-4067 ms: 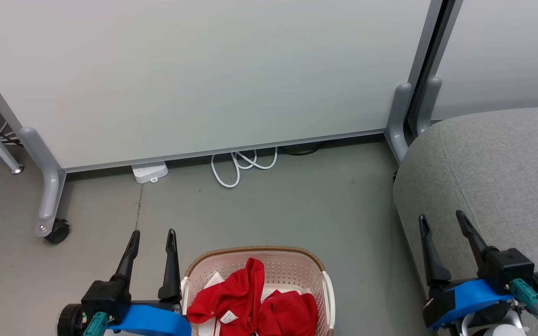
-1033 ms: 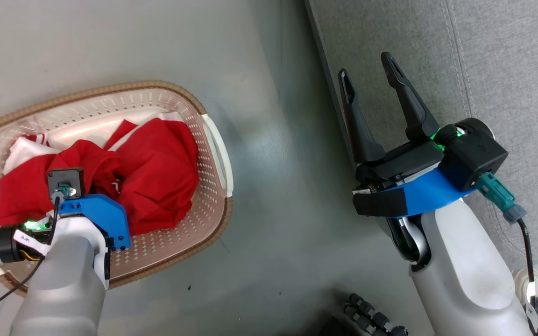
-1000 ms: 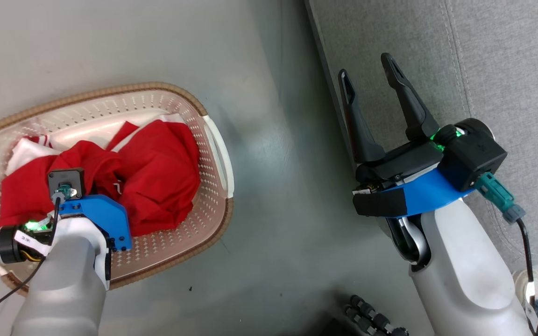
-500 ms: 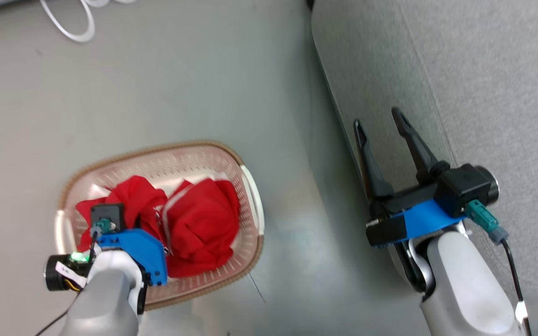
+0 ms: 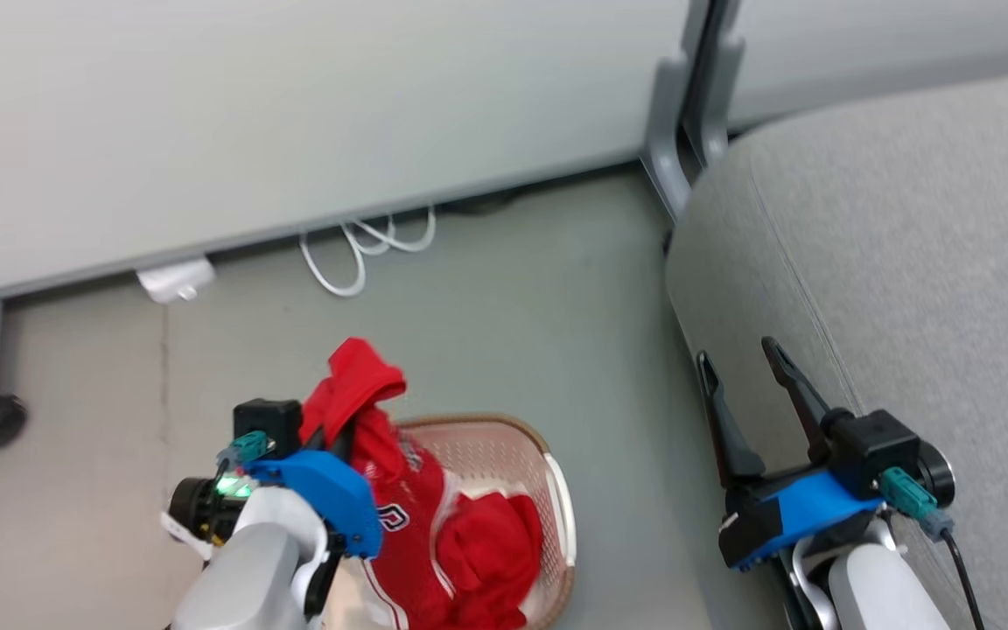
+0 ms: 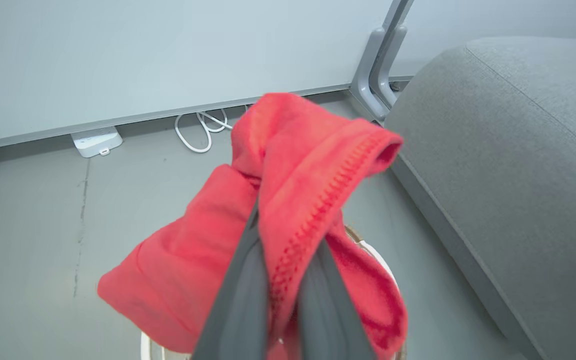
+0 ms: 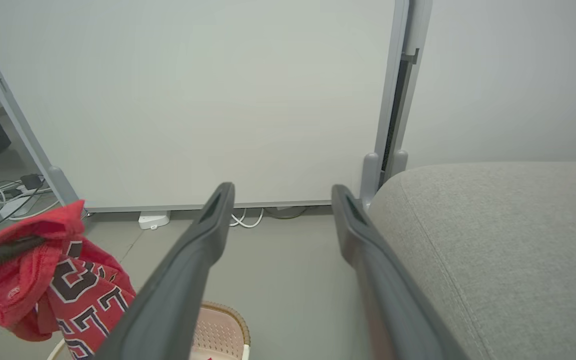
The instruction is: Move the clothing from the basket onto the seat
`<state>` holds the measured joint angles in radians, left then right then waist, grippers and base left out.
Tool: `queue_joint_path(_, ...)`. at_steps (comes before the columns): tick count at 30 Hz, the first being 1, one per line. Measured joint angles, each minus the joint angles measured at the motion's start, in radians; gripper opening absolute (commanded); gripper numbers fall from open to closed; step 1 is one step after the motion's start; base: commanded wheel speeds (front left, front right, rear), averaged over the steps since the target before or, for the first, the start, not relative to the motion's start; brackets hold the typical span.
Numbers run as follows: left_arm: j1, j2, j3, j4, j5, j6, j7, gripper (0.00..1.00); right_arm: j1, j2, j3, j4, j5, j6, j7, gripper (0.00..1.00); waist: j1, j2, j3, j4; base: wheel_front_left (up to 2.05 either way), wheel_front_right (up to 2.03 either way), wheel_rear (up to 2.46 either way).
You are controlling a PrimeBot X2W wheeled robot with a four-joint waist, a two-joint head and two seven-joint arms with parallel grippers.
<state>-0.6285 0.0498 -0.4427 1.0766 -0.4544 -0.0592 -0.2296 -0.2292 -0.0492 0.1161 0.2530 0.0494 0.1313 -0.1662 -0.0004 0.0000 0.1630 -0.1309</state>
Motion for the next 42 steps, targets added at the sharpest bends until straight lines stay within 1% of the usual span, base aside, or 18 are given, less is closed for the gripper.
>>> queue_joint_path(5, 0.001, 0.0, -0.102, -0.119, -0.092, 0.014, 0.025, 0.0, 0.048, 0.0, -0.005, -0.028, 0.001, 0.0, 0.026, 1.0, 0.0001, 0.0, -0.096, 0.045, 0.0, 0.0, 0.0)
queue_joint_path(11, -0.023, -0.001, -0.197, -0.246, -0.182, 0.049, 0.054, 0.0, 0.079, 0.0, -0.009, -0.06, 0.01, 0.0, 0.045, 1.0, 0.0002, 0.0, -0.173, 0.083, 0.0, 0.0, 0.0)
queue_joint_path(18, -0.105, -0.001, -0.288, -0.365, -0.252, 0.072, 0.104, 0.0, 0.101, 0.0, -0.01, -0.078, 0.021, 0.0, 0.058, 1.0, 0.0003, 0.0, -0.208, 0.114, 0.0, 0.0, 0.0)
queue_joint_path(26, -0.185, -0.001, -0.386, -0.48, -0.375, 0.111, 0.153, 0.0, 0.107, 0.0, -0.011, -0.087, 0.02, 0.0, 0.066, 1.0, 0.0004, 0.0, -0.215, 0.135, 0.0, 0.0, 0.0)
queue_joint_path(29, -0.21, -0.001, -0.413, -0.498, -0.412, 0.134, 0.149, 0.0, 0.107, 0.0, -0.008, -0.089, 0.02, 0.0, 0.069, 1.0, 0.0004, 0.0, -0.215, 0.134, 0.0, 0.0, 0.0)
queue_joint_path(33, -0.216, -0.001, -0.45, -0.494, -0.436, 0.154, 0.135, 0.0, 0.106, 0.0, 0.001, -0.089, 0.02, 0.0, 0.069, 1.0, 0.0004, 0.0, -0.213, 0.129, 0.0, 0.0, 0.0)
queue_joint_path(42, -0.243, -0.001, -0.512, -0.463, -0.486, 0.162, 0.109, 0.0, 0.107, 0.0, 0.022, -0.091, 0.02, 0.0, 0.08, 1.0, 0.0004, 0.0, -0.206, 0.125, 0.0, 0.0, 0.0)
